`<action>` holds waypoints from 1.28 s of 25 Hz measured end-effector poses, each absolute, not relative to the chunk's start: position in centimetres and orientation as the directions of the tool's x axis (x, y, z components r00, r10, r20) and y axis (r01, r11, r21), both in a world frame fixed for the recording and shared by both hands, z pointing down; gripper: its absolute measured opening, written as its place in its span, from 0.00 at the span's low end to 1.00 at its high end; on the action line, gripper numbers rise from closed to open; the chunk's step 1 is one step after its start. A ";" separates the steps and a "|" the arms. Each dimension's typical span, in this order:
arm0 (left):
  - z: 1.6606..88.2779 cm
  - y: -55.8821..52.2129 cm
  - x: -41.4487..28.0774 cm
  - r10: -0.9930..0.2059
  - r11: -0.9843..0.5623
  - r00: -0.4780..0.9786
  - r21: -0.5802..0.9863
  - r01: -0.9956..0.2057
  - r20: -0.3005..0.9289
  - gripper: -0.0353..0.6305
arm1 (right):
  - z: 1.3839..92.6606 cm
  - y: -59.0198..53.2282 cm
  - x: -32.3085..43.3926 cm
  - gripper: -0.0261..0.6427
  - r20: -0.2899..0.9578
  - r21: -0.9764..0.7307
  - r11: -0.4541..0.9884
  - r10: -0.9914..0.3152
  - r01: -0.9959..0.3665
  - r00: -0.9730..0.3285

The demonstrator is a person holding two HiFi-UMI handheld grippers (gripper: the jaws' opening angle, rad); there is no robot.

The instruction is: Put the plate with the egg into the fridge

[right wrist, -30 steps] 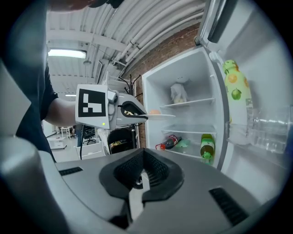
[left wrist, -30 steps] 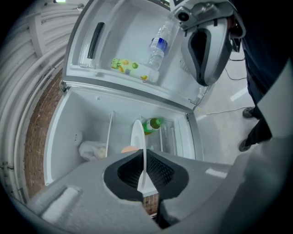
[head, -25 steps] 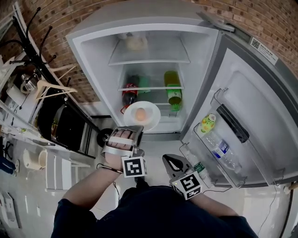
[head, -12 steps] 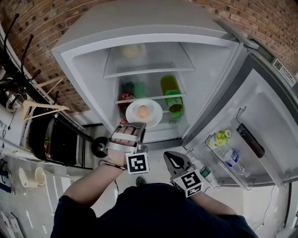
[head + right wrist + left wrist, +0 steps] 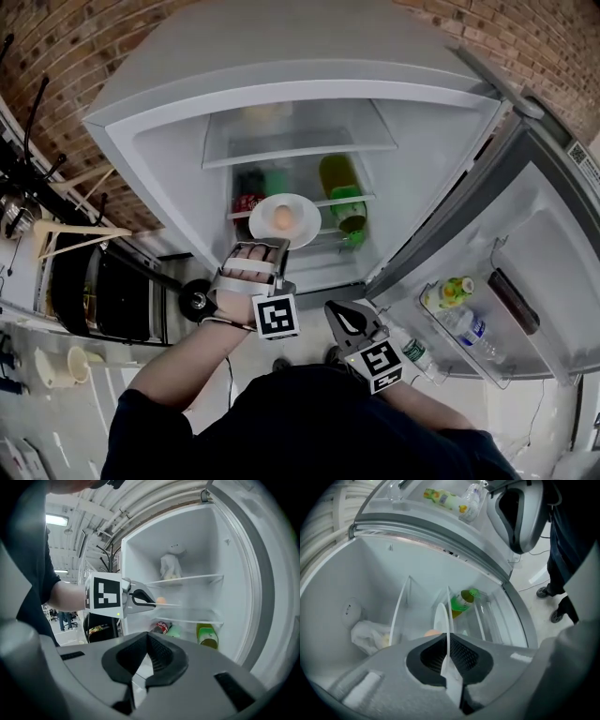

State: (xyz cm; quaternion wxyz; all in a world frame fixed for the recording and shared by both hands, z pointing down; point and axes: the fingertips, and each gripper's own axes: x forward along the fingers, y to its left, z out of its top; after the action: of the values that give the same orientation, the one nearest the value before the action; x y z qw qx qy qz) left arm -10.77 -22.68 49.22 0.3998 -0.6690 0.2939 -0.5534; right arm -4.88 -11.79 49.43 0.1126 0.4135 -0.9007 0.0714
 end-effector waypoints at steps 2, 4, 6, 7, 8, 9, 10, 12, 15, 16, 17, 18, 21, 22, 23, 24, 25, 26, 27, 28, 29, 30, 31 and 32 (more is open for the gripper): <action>49.0 -24.0 -10.8 -0.855 -0.484 0.195 -0.874 0.037 0.481 0.08 | 49.2 -12.4 -4.7 0.05 0.260 -0.034 0.659 -0.720 -0.752 -0.643; 48.6 -25.4 -10.8 -0.879 -0.445 0.176 -0.895 0.030 0.443 0.07 | 49.0 -12.9 -4.6 0.05 0.257 -0.031 0.672 -0.711 -0.740 -0.655; 48.9 -26.5 -10.7 -0.885 -0.439 0.160 -0.898 0.032 0.438 0.07 | 49.0 -13.3 -4.5 0.05 0.255 -0.035 0.678 -0.704 -0.734 -0.663; 49.1 -26.9 -10.6 -0.884 -0.441 0.153 -0.897 0.033 0.441 0.07 | 49.2 -13.4 -4.3 0.05 0.255 -0.040 0.680 -0.702 -0.733 -0.665; 49.4 -27.2 -10.5 -0.884 -0.444 0.148 -0.895 0.036 0.444 0.08 | 49.4 -13.5 -4.2 0.05 0.258 -0.044 0.681 -0.699 -0.731 -0.667; 49.7 -27.5 -10.4 -0.882 -0.447 0.145 -0.894 0.038 0.448 0.08 | 49.6 -13.5 -4.0 0.05 0.261 -0.048 0.682 -0.696 -0.729 -0.669; 50.0 -27.9 -10.2 -0.881 -0.450 0.142 -0.892 0.041 0.451 0.08 | 49.9 -13.5 -3.8 0.05 0.264 -0.052 0.683 -0.694 -0.729 -0.670; 50.6 -28.6 -9.8 -0.878 -0.457 0.135 -0.888 0.046 0.459 0.08 | 50.2 -13.7 -3.3 0.05 0.268 -0.058 0.682 -0.693 -0.729 -0.669; 51.7 -29.7 -9.6 -0.874 -0.467 0.117 -0.882 0.058 0.471 0.08 | 50.2 -14.0 -2.6 0.05 0.266 -0.059 0.677 -0.698 -0.733 -0.665; 52.0 -30.0 -9.6 -0.874 -0.469 0.113 -0.881 0.061 0.473 0.08 | 50.2 -14.1 -2.4 0.05 0.265 -0.058 0.675 -0.700 -0.735 -0.664; 52.2 -30.3 -9.6 -0.874 -0.470 0.111 -0.880 0.063 0.474 0.08 | 50.2 -14.2 -2.2 0.05 0.264 -0.057 0.673 -0.702 -0.737 -0.661; 52.4 -30.6 -9.6 -0.873 -0.470 0.109 -0.880 0.064 0.475 0.08 | 50.3 -14.3 -2.0 0.05 0.264 -0.057 0.671 -0.704 -0.740 -0.659; 52.9 -31.0 -9.5 -0.871 -0.476 0.102 -0.877 0.066 0.480 0.08 | 50.5 -14.5 -1.4 0.05 0.269 -0.060 0.664 -0.708 -0.745 -0.653; 53.0 -31.2 -9.5 -0.870 -0.478 0.100 -0.876 0.066 0.482 0.08 | 50.6 -14.6 -1.3 0.05 0.270 -0.061 0.664 -0.708 -0.745 -0.653; 53.1 -31.3 -9.4 -0.870 -0.479 0.099 -0.875 0.066 0.484 0.08 | 50.6 -14.7 -1.2 0.05 0.271 -0.061 0.664 -0.708 -0.745 -0.653; 53.2 -31.4 -9.4 -0.869 -0.481 0.097 -0.875 0.065 0.485 0.08 | 50.7 -14.8 -1.1 0.05 0.272 -0.061 0.665 -0.707 -0.745 -0.653; 53.3 -31.6 -9.4 -0.868 -0.482 0.096 -0.874 0.064 0.486 0.08 | 50.7 -14.9 -1.1 0.05 0.273 -0.061 0.666 -0.706 -0.744 -0.654; 53.4 -31.7 -9.4 -0.867 -0.484 0.095 -0.873 0.063 0.488 0.08 | 50.8 -14.9 -1.1 0.05 0.274 -0.062 0.666 -0.704 -0.743 -0.655; 53.6 -31.9 -9.3 -0.866 -0.487 0.093 -0.871 0.061 0.491 0.08 | 50.8 -15.0 -1.1 0.05 0.275 -0.063 0.668 -0.703 -0.742 -0.656; 53.7 -32.0 -9.3 -0.865 -0.489 0.092 -0.870 0.060 0.493 0.08 | 50.8 -15.1 -1.1 0.05 0.275 -0.064 0.669 -0.702 -0.741 -0.657; 53.8 -32.1 -9.4 -0.864 -0.491 0.090 -0.869 0.059 0.495 0.07 | 50.9 -15.1 -1.1 0.05 0.276 -0.065 0.670 -0.700 -0.740 -0.659; 53.9 -32.3 -9.4 -0.864 -0.493 0.089 -0.868 0.058 0.496 0.08 | 51.0 -15.2 -1.1 0.05 0.278 -0.067 0.671 -0.699 -0.739 -0.659; 53.9 -32.4 -9.3 -0.863 -0.493 0.089 -0.868 0.056 0.496 0.08 | 51.1 -15.2 -1.1 0.05 0.281 -0.068 0.671 -0.697 -0.738 -0.660; 54.0 -32.6 -9.3 -0.863 -0.494 0.090 -0.868 0.054 0.497 0.08 | 51.2 -15.2 -1.1 0.05 0.283 -0.069 0.671 -0.696 -0.738 -0.660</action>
State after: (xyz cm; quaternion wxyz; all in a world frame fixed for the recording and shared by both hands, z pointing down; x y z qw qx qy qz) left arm -9.30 -32.63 54.01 0.3867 -0.6289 0.3218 -0.5928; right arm -1.05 -15.24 51.16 0.1171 0.3955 -0.9066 0.0892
